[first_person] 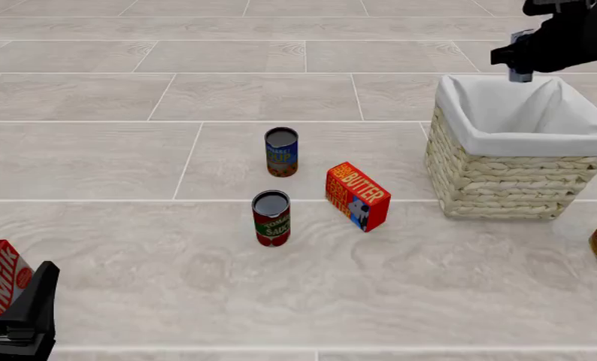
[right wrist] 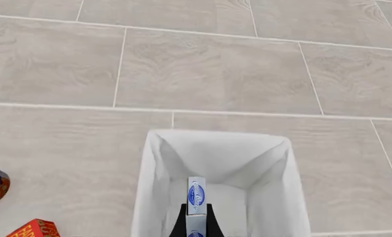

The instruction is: Pick the cream cheese and place it in the basket.

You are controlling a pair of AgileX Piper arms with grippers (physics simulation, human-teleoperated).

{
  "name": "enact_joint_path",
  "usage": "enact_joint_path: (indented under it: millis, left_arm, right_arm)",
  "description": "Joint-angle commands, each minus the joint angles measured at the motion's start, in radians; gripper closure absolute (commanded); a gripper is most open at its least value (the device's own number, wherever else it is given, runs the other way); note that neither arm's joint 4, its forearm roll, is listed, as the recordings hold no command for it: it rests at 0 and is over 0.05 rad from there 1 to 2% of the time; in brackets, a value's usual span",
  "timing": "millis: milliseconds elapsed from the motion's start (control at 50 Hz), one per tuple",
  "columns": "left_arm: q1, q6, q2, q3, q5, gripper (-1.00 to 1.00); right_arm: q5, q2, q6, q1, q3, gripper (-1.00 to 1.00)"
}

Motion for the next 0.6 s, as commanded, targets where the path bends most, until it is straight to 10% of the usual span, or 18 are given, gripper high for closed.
enact_joint_path:
  millis: [20,600]
  left_arm:
    - [0.000,0.000,0.000,0.000,0.000,-1.00]
    - [0.000,0.000,0.000,0.000,0.000,-1.00]
  right_arm:
    - [0.060,0.041,-0.027,-0.020,-0.064,1.00]
    - [0.135,0.097,-0.173,-0.061,-0.071,1.00]
